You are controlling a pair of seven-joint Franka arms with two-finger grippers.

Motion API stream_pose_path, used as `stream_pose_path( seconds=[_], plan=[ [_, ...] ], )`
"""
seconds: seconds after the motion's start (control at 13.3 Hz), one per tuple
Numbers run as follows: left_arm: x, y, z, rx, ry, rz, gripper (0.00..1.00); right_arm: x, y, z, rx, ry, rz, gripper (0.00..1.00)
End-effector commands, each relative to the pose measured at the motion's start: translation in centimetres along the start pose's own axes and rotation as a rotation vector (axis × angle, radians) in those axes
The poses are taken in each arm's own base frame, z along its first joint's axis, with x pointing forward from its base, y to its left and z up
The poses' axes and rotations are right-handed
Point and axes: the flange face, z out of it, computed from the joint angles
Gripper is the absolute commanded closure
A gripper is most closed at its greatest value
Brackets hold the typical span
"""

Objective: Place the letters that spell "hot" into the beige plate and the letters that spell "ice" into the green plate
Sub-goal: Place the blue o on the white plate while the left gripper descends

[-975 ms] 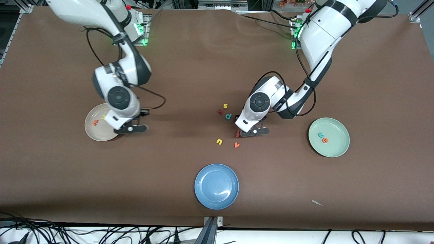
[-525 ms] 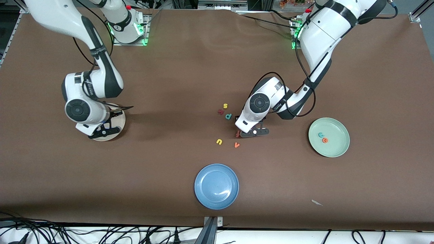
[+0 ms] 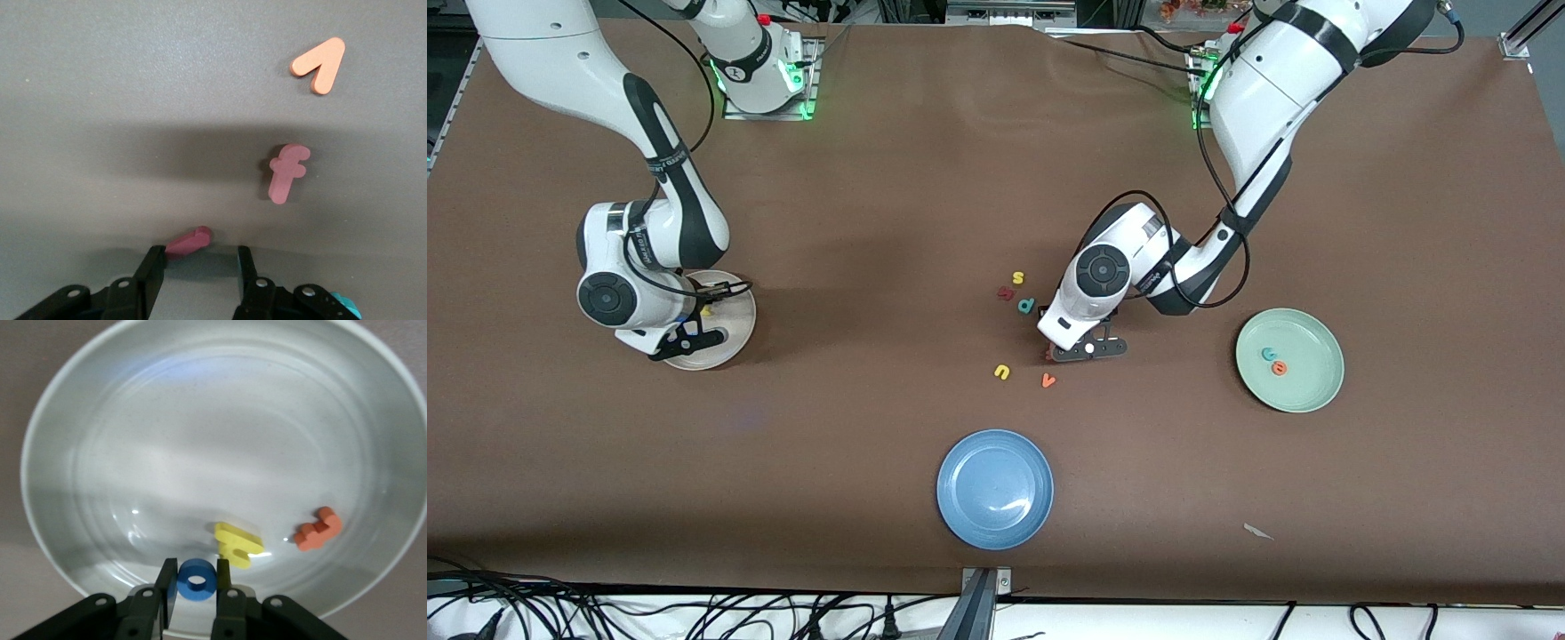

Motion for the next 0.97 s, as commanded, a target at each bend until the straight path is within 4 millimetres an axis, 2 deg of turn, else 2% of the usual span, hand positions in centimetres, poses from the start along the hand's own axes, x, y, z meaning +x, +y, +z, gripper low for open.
stream_pose_path(
  seconds=[0.0,0.07,0.15,0.22,0.3,0.53,0.9],
  plan=[
    [0.3,0.6,0.1,-0.012,-0.010,-0.008,0.49,-0.2,-0.4,0.0,0.048,0.007,0.002,0.55],
    [0.4,0.4,0.3,-0.010,-0.012,-0.011,0.51,-0.2,-0.5,0.0,0.054,0.006,0.007,0.51],
    [0.5,0.3,0.5,-0.007,-0.014,-0.011,0.52,-0.2,-0.4,-0.3,0.053,0.011,0.006,0.27],
    [0.5,0.3,0.5,-0.006,-0.013,-0.011,0.52,-0.2,-0.4,-0.5,0.052,0.015,0.006,0.10],
    [0.6,0.3,0.4,-0.007,-0.012,-0.011,0.52,0.0,-0.3,-1.1,0.049,0.024,0.006,0.03],
    [0.7,0.1,0.4,-0.006,-0.009,-0.012,0.53,0.8,0.3,-4.6,0.041,0.054,0.014,0.02],
    [0.6,0.2,0.4,-0.005,-0.008,-0.010,0.64,0.9,1.4,-14.2,0.032,0.096,0.035,0.01]
  ],
)
